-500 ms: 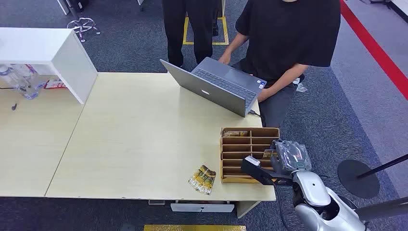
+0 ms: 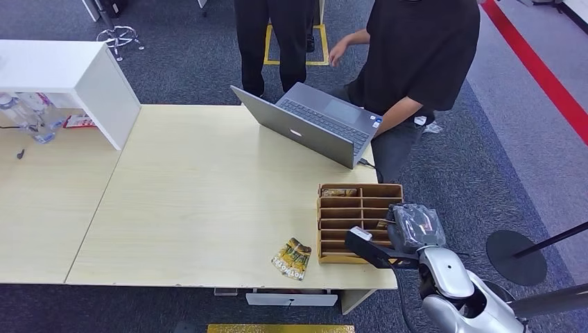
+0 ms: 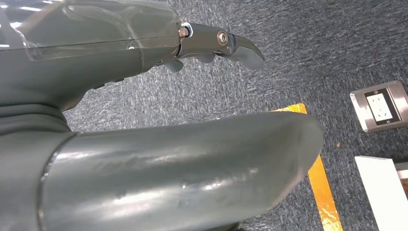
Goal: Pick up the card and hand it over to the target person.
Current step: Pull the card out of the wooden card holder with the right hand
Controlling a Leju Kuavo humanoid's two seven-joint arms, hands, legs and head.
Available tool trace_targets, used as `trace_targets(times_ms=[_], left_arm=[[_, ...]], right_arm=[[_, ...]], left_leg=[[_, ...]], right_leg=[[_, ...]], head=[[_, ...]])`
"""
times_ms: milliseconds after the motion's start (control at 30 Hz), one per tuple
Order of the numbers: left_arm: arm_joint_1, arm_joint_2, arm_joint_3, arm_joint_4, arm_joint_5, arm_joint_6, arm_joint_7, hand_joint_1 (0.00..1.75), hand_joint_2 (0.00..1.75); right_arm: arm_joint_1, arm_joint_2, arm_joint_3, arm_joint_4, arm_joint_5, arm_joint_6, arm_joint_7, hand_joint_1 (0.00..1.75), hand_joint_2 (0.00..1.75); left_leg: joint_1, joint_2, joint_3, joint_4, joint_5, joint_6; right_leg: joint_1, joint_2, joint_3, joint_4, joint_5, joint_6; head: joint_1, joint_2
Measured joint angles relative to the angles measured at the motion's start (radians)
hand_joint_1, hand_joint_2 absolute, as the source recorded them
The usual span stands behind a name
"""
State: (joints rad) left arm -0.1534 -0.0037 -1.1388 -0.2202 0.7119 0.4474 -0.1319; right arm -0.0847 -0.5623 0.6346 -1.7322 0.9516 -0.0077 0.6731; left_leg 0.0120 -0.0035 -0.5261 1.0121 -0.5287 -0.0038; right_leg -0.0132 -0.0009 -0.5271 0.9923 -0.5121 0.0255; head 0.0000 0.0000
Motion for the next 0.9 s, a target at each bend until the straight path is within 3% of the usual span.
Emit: trace_targets(times_ms=[200,533,900], left_arm=[[0.002,0.001,0.003,0.0,0.001,0.0,-0.003,0.0,0.0],[0.006,0.001,0.015,0.001,0.007,0.0,-0.011,0.0,0.0],[0.015,0.001,0.034,0.003,0.022,0.004,-0.027,0.0,0.0]], right_arm=[[-0.004,-0.023,-0.003,-0.052,0.02,0.01,0.005,1.4,1.75],[-0.019,-0.076,-0.035,-0.231,0.067,0.121,0.025,1.5,1.75],[-0.016,-0.103,-0.102,-0.376,-0.043,0.192,0.025,1.47,1.75]], left_leg=[[0.0,0.0,0.0,0.0,0.0,0.0],[-0.001,0.0,-0.002,0.002,-0.001,0.0],[-0.001,0.0,-0.002,0.002,-0.001,0.0]], right_leg=[[0.0,0.0,-0.001,0.001,0.0,0.0],[-0.001,0.0,-0.003,0.003,-0.001,0.0],[-0.001,0.0,-0.003,0.003,-0.001,0.0]], head=[[0.0,0.0],[0.0,0.0],[0.0,0.0]])
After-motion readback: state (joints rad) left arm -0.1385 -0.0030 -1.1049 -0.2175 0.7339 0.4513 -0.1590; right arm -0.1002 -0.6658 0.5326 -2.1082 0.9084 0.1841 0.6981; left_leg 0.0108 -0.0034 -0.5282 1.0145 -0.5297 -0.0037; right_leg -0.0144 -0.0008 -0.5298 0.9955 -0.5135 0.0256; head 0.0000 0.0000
